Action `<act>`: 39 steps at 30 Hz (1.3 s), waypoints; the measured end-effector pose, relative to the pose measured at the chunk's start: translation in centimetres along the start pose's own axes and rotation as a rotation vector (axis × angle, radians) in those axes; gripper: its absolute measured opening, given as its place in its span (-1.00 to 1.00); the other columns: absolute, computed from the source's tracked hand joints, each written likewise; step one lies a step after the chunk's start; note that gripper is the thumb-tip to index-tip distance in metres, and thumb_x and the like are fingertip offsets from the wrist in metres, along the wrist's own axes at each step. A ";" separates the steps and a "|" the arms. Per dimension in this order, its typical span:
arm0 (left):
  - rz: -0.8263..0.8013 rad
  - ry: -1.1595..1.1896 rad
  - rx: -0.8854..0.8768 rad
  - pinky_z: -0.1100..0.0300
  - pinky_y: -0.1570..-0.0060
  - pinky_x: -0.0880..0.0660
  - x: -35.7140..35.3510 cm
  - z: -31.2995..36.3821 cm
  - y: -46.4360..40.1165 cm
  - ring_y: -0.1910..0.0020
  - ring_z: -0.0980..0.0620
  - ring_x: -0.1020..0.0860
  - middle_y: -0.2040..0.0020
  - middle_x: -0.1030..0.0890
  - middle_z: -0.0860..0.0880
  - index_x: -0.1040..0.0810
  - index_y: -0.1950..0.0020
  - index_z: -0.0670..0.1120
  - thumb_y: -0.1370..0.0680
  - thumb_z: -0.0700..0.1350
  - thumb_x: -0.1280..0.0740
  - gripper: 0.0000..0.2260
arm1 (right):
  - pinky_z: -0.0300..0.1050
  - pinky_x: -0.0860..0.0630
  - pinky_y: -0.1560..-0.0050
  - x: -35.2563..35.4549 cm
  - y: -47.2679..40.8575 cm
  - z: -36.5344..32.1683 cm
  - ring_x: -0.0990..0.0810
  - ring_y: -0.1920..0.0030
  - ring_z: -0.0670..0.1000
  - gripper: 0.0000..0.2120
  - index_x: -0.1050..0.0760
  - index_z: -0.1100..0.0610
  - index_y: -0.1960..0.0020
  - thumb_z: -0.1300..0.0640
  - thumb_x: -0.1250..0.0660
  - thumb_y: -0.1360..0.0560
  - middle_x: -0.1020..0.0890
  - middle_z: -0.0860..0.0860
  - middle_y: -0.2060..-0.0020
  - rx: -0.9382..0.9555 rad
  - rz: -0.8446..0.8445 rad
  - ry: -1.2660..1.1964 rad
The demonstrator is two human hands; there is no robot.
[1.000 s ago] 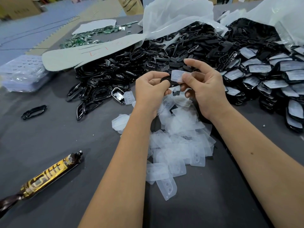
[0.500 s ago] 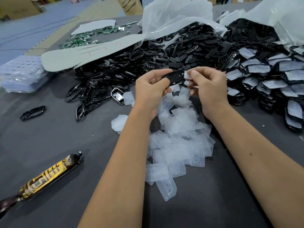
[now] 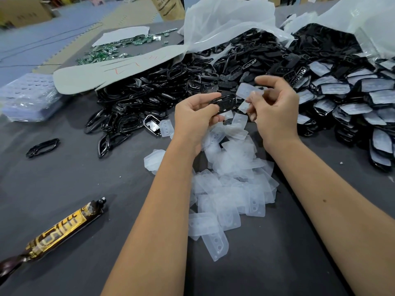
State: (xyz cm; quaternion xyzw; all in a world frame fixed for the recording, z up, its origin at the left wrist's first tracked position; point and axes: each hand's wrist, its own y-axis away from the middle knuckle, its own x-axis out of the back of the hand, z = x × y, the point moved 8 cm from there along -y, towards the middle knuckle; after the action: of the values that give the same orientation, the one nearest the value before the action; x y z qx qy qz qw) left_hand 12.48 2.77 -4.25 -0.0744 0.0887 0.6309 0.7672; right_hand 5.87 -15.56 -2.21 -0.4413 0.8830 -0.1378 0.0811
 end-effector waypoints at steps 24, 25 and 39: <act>-0.074 -0.094 -0.002 0.31 0.37 -0.51 -0.5 0.3 0.2 0.42 0.04 -0.58 0.21 -0.72 -0.12 -0.74 -0.03 -0.17 -0.55 -0.39 -0.34 -0.78 | -0.02 -0.66 0.19 -1.7 1.0 -2.8 -0.66 0.32 -0.02 -0.87 -0.68 0.18 0.17 0.15 -0.60 -0.44 -0.68 -0.04 0.32 0.244 -0.136 0.352; -0.080 -0.106 -0.012 0.33 0.37 -0.50 -0.5 0.3 0.2 0.42 0.05 -0.58 0.22 -0.72 -0.11 -0.73 -0.04 -0.17 -0.54 -0.42 -0.34 -0.76 | -0.04 -0.65 0.19 -1.7 1.0 -2.9 -0.66 0.32 -0.04 -0.87 -0.68 0.17 0.17 0.15 -0.60 -0.45 -0.68 -0.05 0.33 0.246 -0.128 0.355; -0.096 -0.115 -0.031 0.34 0.36 -0.51 -0.6 0.2 0.1 0.42 0.08 -0.58 0.23 -0.72 -0.08 -0.73 -0.03 -0.13 -0.56 -0.40 -0.38 -0.78 | -0.19 -0.60 0.22 -1.2 1.1 -3.0 -0.65 0.35 -0.08 -0.84 -0.66 0.11 0.20 0.08 -0.58 -0.45 -0.66 -0.10 0.36 0.232 -0.053 0.386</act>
State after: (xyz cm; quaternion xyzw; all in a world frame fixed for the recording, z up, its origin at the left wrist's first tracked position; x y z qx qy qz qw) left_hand 12.26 2.25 -3.88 -0.0541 0.0310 0.5981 0.7990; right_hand 4.95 -13.47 0.30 -0.4175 0.8485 -0.3222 -0.0426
